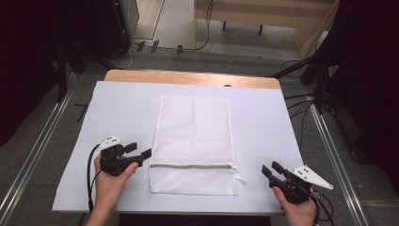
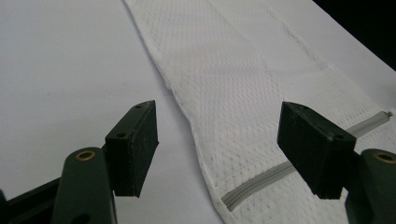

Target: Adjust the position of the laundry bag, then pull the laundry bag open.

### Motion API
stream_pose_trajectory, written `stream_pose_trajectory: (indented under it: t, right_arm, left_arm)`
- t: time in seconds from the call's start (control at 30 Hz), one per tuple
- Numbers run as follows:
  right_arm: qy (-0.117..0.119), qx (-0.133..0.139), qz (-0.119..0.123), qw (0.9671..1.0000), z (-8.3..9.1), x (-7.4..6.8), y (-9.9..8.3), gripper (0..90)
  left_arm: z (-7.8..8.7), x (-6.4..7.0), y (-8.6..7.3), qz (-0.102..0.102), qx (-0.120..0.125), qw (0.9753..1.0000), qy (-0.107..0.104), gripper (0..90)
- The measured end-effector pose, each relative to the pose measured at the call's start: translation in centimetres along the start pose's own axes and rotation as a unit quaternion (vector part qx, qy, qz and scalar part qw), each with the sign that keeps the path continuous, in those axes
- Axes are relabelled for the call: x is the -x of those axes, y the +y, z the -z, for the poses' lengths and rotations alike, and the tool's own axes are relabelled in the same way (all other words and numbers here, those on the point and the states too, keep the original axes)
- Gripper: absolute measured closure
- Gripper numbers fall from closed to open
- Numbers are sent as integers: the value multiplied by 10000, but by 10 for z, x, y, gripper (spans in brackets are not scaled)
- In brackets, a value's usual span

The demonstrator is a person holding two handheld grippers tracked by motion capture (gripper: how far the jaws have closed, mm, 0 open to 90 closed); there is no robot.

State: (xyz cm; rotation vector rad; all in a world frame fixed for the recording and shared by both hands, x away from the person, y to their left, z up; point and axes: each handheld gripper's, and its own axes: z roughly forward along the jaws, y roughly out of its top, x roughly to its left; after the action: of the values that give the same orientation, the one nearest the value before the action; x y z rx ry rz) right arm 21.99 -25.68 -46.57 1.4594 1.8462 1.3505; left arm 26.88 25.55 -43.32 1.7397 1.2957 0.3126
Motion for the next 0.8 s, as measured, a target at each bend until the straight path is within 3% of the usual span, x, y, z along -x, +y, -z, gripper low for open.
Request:
stream_pose_trajectory:
  t: [0.13, 0.27, 0.3, 0.33, 0.43, 0.8]
  right_arm:
    - [77, 61, -112, 9999, -4, -2, 1, 529]
    - [308, -224, -316, 9988, -9, -3, -1, 521]
    - [500, -344, -385, 9974, -11, -4, -2, 543]
    - [500, -344, -385, 9974, -11, -4, -2, 543]
    - [790, -519, -406, 9947, -14, -9, -2, 600]
    - [1105, -1052, -518, 9869, -34, -24, -7, 629]
  left_arm:
    - [-1, 3, 0, -36, -18, 10000, -11, 297]
    - [-3, 8, 0, -58, 10, 9999, -82, 304]
    - [-4, 10, 0, -87, 6, 9999, -116, 312]
    - [-4, 11, 0, -110, 1, 9999, -99, 312]
    - [-8, 15, 1, -140, -20, 9998, -170, 320]
    - [-16, 25, 1, -247, -108, 9992, -299, 358]
